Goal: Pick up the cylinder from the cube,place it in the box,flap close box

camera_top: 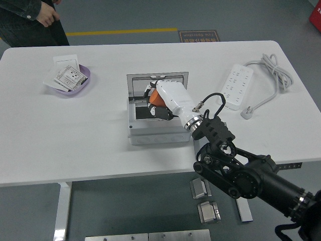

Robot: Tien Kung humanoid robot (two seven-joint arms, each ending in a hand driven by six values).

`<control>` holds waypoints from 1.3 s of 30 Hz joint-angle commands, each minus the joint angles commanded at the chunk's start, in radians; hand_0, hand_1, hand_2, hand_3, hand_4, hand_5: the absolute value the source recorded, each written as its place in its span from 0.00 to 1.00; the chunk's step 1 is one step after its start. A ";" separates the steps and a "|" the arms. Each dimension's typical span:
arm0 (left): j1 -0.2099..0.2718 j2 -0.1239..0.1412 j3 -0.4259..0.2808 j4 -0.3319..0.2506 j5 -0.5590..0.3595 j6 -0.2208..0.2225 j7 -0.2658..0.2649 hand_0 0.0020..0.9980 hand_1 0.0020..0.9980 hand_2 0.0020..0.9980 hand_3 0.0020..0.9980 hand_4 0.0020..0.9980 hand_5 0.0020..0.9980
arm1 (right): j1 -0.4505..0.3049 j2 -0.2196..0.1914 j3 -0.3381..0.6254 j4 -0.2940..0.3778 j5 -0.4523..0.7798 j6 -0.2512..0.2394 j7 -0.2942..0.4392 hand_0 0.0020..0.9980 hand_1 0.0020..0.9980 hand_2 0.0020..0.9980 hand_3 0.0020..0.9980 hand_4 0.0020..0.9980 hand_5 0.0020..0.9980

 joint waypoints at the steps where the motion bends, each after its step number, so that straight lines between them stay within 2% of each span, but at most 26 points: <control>1: 0.000 0.001 0.001 0.000 0.000 0.000 0.000 0.65 0.65 0.57 0.67 0.70 0.34 | 0.014 0.005 -0.009 -0.012 0.001 0.003 0.000 0.02 0.18 0.29 0.31 0.00 0.00; 5: -0.004 0.002 0.001 0.000 0.002 -0.001 0.001 0.65 0.65 0.57 0.67 0.70 0.34 | 0.053 0.021 -0.043 -0.058 0.018 0.012 0.003 0.02 0.18 0.29 0.31 0.00 0.00; 11: -0.010 0.003 0.003 0.000 0.003 -0.002 -0.003 0.65 0.65 0.57 0.67 0.70 0.34 | 0.074 0.043 -0.085 -0.118 0.032 0.027 0.016 0.02 0.18 0.29 0.31 0.00 0.00; 23: -0.021 0.006 0.004 0.000 0.007 -0.002 -0.012 0.65 0.65 0.57 0.67 0.70 0.34 | 0.097 0.041 -0.074 -0.186 0.024 0.087 0.088 0.04 0.19 0.28 0.27 0.00 0.00; 24: -0.022 0.006 0.006 0.000 0.005 -0.002 -0.014 0.65 0.65 0.57 0.67 0.70 0.34 | 0.098 0.040 -0.076 -0.188 0.023 0.090 0.091 0.14 0.22 0.36 0.42 0.01 0.00; 29: -0.028 0.006 0.003 0.000 0.010 -0.002 -0.014 0.65 0.65 0.57 0.67 0.70 0.34 | 0.102 0.032 -0.106 -0.200 0.035 0.090 0.111 0.14 0.22 0.36 0.42 0.01 0.00; 30: -0.028 0.006 -0.001 0.000 0.015 -0.001 -0.012 0.65 0.65 0.57 0.67 0.70 0.34 | 0.102 0.031 -0.112 -0.204 0.038 0.087 0.114 0.23 0.40 0.55 0.66 0.57 0.12; 35: -0.028 0.006 -0.016 0.000 0.032 0.000 -0.001 0.65 0.65 0.57 0.67 0.70 0.34 | 0.104 0.027 -0.124 -0.219 0.042 0.077 0.126 0.23 0.40 0.55 0.66 0.57 0.12; 36: -0.028 0.007 -0.018 0.000 0.035 0.001 0.001 0.65 0.65 0.57 0.67 0.70 0.34 | 0.105 0.025 -0.123 -0.220 0.041 0.075 0.127 0.44 0.52 0.62 0.75 0.85 0.25; 39: -0.027 0.008 -0.021 0.000 0.038 0.001 0.004 0.65 0.65 0.57 0.67 0.70 0.34 | 0.106 0.022 -0.122 -0.221 0.039 0.072 0.129 0.44 0.52 0.62 0.75 0.85 0.25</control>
